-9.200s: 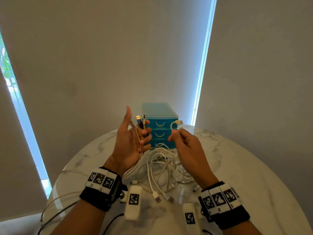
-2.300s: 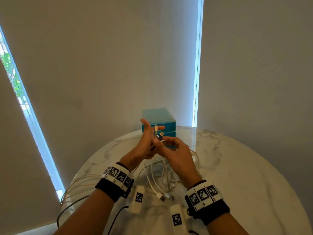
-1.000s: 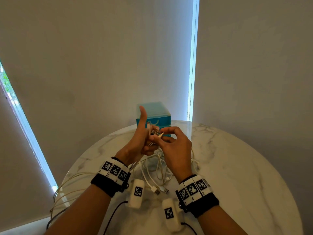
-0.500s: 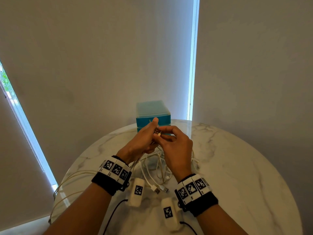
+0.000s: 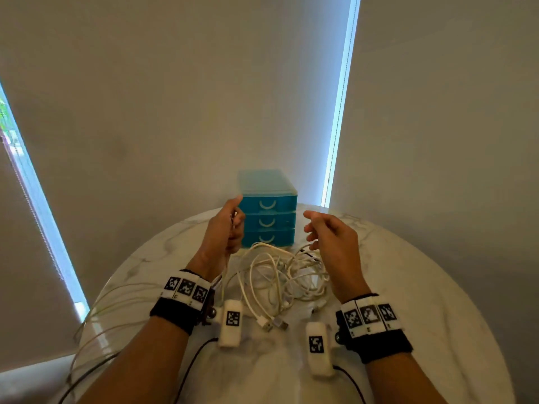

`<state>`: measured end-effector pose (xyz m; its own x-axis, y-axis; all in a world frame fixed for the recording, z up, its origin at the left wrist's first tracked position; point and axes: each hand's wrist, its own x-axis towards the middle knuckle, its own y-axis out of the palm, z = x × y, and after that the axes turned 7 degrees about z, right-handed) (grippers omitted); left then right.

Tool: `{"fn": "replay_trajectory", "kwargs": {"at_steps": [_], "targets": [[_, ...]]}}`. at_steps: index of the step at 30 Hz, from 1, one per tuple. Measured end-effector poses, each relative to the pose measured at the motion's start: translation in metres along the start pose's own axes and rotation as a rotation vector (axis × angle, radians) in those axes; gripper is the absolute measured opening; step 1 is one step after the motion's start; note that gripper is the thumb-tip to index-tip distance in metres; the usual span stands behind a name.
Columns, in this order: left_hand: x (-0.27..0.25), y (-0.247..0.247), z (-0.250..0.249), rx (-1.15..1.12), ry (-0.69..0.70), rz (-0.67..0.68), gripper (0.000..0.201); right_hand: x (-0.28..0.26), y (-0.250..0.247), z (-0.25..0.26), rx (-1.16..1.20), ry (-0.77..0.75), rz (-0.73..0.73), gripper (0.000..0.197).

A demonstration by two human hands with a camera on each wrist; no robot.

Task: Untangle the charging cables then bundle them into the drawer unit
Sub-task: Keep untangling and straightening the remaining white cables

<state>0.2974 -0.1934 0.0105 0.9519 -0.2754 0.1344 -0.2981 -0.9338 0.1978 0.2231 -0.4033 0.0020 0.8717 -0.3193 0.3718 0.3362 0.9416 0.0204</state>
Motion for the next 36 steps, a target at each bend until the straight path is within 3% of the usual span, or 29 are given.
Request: {"fn": "replay_trajectory", "kwargs": {"at_steps": [5,10,14,17,19,21,23,26,30,32,36], "targets": [[0.004,-0.011,0.011,0.152,0.045,-0.072,0.054,-0.002,0.006,-0.002,-0.385,-0.050,0.209,0.012],[0.002,-0.020,0.013,0.059,0.033,-0.102,0.053,0.008,0.043,0.003,-0.843,-0.243,0.399,0.030],[0.002,-0.031,0.007,-0.054,0.010,-0.178,0.057,0.016,0.085,0.016,-1.376,-0.458,0.783,0.039],[-0.001,-0.038,0.008,-0.099,0.022,-0.219,0.057,0.022,0.103,0.018,-1.587,-0.497,0.937,0.022],[-0.003,-0.041,0.010,-0.102,0.018,-0.215,0.055,0.033,0.104,0.024,-1.509,-0.458,0.867,0.011],[-0.004,-0.041,0.011,-0.038,0.035,-0.165,0.054,0.048,0.096,0.039,-1.309,-0.442,0.667,0.008],[-0.004,-0.038,0.012,0.129,0.068,-0.073,0.055,0.058,0.083,0.056,-1.059,-0.443,0.440,0.006],[-0.008,-0.033,0.013,0.333,0.045,0.059,0.051,0.059,0.063,0.070,-0.855,-0.377,0.287,0.002],[-0.003,-0.037,0.017,0.436,-0.014,0.026,0.052,0.051,0.037,0.064,-0.491,-0.347,-0.061,0.008],[-0.001,-0.037,0.019,0.445,-0.038,0.035,0.052,0.040,0.029,0.050,-0.346,-0.249,-0.125,0.015],[-0.005,-0.024,0.018,0.429,0.001,0.086,0.048,0.017,0.023,0.016,-0.017,0.060,-0.030,0.022]]}}
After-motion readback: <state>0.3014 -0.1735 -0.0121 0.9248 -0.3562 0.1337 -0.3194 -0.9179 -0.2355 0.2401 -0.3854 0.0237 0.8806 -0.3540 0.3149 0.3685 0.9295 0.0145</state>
